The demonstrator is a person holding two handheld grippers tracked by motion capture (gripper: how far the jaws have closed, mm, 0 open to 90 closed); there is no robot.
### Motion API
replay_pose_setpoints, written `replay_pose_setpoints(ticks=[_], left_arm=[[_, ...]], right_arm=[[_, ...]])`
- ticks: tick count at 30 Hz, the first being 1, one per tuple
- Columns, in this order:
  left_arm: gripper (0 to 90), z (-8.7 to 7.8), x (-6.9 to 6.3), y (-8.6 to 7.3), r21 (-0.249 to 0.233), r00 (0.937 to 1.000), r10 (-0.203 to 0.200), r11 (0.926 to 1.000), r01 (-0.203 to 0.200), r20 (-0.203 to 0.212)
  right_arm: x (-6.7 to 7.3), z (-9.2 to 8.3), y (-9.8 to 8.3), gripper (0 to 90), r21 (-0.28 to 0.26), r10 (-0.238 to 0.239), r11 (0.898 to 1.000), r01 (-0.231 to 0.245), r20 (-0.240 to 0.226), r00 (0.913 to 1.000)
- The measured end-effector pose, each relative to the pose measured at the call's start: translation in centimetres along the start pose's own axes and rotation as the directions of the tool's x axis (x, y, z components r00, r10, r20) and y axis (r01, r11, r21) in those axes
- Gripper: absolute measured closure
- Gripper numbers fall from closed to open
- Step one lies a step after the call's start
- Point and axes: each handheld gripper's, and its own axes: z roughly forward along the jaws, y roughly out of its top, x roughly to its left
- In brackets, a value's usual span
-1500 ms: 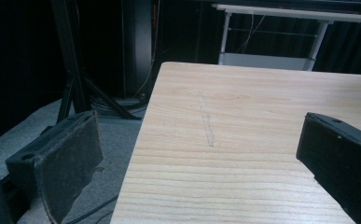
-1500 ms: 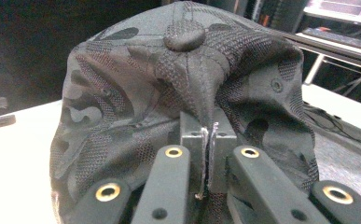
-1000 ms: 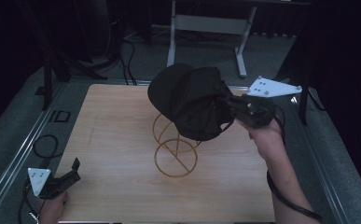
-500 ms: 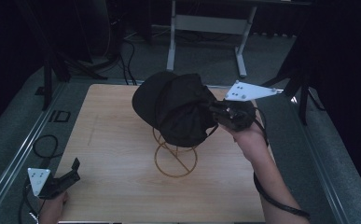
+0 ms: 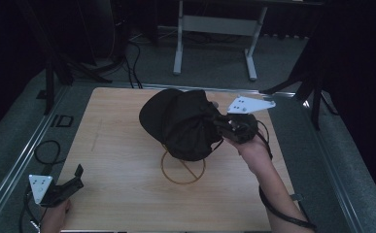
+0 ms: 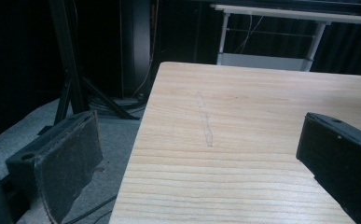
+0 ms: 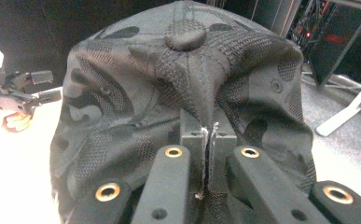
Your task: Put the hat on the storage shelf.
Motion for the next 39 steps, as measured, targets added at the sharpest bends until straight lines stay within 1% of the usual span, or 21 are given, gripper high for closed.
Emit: replay_pose_setpoints(ticks=[8, 10, 12, 16, 18, 20, 23, 26, 33, 39], left_arm=[[0.6, 0.0, 0.0, 0.0, -0.001, 1.0000, -0.002, 1.0000, 0.002, 0.000], [0.6, 0.0, 0.0, 0.0, -0.001, 1.0000, -0.003, 1.0000, 0.003, 0.000], [0.6, 0.0, 0.0, 0.0, -0.001, 1.0000, -0.004, 1.0000, 0.004, 0.000], [0.6, 0.0, 0.0, 0.0, -0.001, 1.0000, -0.003, 1.0000, 0.003, 0.000], [0.6, 0.0, 0.0, 0.0, -0.001, 1.0000, -0.002, 1.0000, 0.002, 0.000], [0.6, 0.0, 0.0, 0.0, 0.000, 1.0000, -0.002, 1.0000, 0.002, -0.001], [0.6, 0.0, 0.0, 0.0, -0.001, 1.0000, -0.003, 1.0000, 0.003, -0.001], [0.6, 0.0, 0.0, 0.0, 0.000, 1.0000, -0.003, 1.0000, 0.003, -0.001], [0.6, 0.0, 0.0, 0.0, -0.002, 1.0000, -0.001, 1.0000, 0.001, -0.001], [0.6, 0.0, 0.0, 0.0, -0.002, 1.0000, -0.002, 1.0000, 0.002, -0.001]], right_arm=[[0.0, 0.7, -1.6, 88.1, 0.020, 0.023, 1.000, -0.022, -0.012, 0.9997], [0.0, 0.8, -2.0, 88.0, 0.023, 0.029, 0.999, -0.029, -0.013, 0.9995], [0.1, 0.8, -2.4, 88.0, 0.025, 0.036, 0.999, -0.036, -0.004, 0.9993], [0.1, 0.8, -3.0, 87.9, 0.022, 0.050, 0.999, -0.050, -0.013, 0.9987], [0.3, 0.8, -3.2, 87.4, 0.022, 0.043, 0.999, -0.043, -0.008, 0.9990], [0.4, 0.8, -3.2, 84.5, 0.021, 0.034, 0.999, -0.034, 0.000, 0.9994], [0.2, 0.8, -3.2, 75.6, 0.004, 0.051, 0.999, -0.051, 0.005, 0.9987], [0.1, 1.0, -3.4, 70.3, 0.005, 0.062, 0.998, -0.062, -0.003, 0.9981], [0.0, 1.0, -3.8, 66.8, -0.005, 0.088, 0.996, -0.088, -0.017, 0.9960], [-0.1, 0.8, -3.9, 63.2, -0.014, 0.110, 0.994, -0.111, -0.040, 0.9931]])
